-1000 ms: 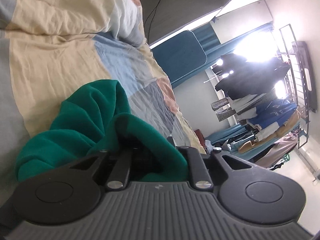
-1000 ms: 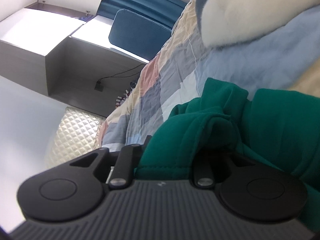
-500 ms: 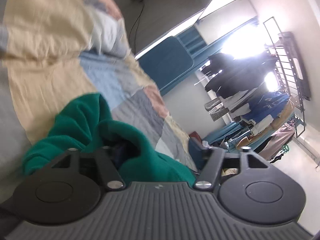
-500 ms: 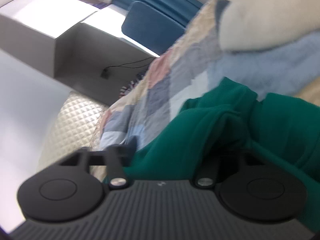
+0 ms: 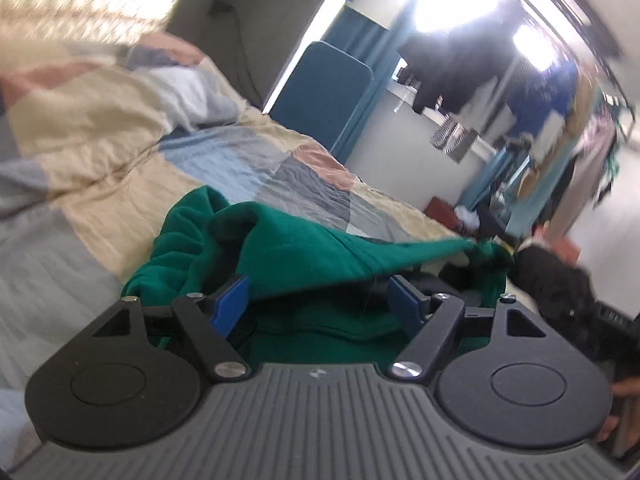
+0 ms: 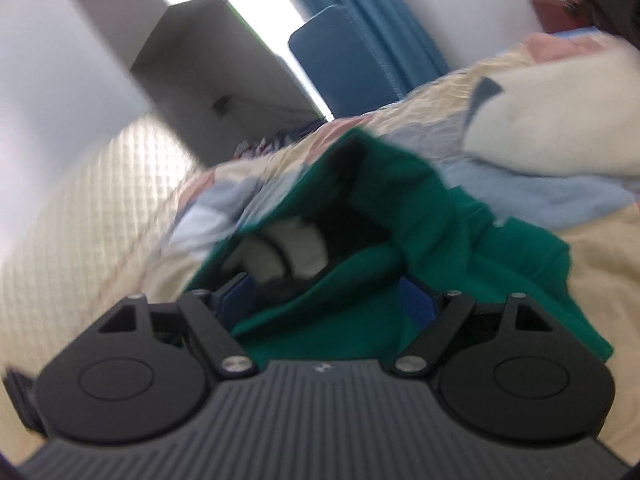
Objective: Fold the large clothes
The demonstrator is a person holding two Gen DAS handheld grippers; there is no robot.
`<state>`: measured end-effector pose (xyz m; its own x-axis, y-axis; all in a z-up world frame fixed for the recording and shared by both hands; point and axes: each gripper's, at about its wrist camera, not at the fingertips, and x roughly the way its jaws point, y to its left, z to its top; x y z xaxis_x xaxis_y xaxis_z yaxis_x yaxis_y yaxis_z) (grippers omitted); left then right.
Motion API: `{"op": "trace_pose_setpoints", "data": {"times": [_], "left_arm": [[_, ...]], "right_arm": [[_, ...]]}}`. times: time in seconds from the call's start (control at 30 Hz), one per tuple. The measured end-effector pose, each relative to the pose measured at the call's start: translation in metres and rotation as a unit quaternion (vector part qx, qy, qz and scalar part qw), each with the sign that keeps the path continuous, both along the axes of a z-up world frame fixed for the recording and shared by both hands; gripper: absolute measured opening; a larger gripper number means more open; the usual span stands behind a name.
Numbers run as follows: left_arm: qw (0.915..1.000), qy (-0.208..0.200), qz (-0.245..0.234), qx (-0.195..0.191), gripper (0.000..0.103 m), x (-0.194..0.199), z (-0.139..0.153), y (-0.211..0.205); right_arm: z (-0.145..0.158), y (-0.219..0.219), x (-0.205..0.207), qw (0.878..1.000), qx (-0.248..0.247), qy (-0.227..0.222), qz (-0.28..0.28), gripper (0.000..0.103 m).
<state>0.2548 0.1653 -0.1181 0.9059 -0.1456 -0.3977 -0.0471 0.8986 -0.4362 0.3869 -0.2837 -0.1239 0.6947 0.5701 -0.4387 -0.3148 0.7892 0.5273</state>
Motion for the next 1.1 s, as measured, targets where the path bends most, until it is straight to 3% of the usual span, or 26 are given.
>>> {"op": "trace_pose_setpoints", "data": {"times": [0.1, 0.27, 0.5, 0.7, 0.9, 0.97, 1.1], "left_arm": [[0.9994, 0.007, -0.022, 0.026, 0.08, 0.008, -0.006, -0.01], [0.9986, 0.01, -0.012, 0.051, 0.08, 0.021, -0.013, -0.02], [0.9987, -0.014, 0.037, 0.031, 0.08, 0.031, -0.009, -0.008], [0.9931, -0.039, 0.107, -0.027, 0.08, 0.023, -0.005, 0.029], [0.9882, -0.003, 0.142, -0.057, 0.08, 0.03, -0.017, 0.058], [0.9871, 0.009, 0.144, -0.07, 0.08, 0.034, -0.023, 0.064], [0.9862, 0.017, 0.148, -0.073, 0.08, 0.037, -0.029, 0.069]], "right_arm": [[-0.004, 0.037, -0.004, 0.996, -0.078, -0.019, 0.043, 0.081], [-0.028, 0.078, 0.003, 0.983, -0.164, -0.025, 0.078, 0.081], [-0.018, 0.097, 0.047, 0.989, -0.134, -0.017, 0.063, 0.081], [-0.015, 0.14, 0.094, 0.982, -0.176, -0.003, 0.065, 0.082], [-0.018, 0.151, 0.148, 0.987, -0.15, 0.043, 0.04, 0.079], [-0.022, 0.151, 0.164, 0.984, -0.166, 0.053, 0.021, 0.079], [-0.02, 0.14, 0.177, 0.989, -0.144, 0.04, 0.005, 0.079]]}}
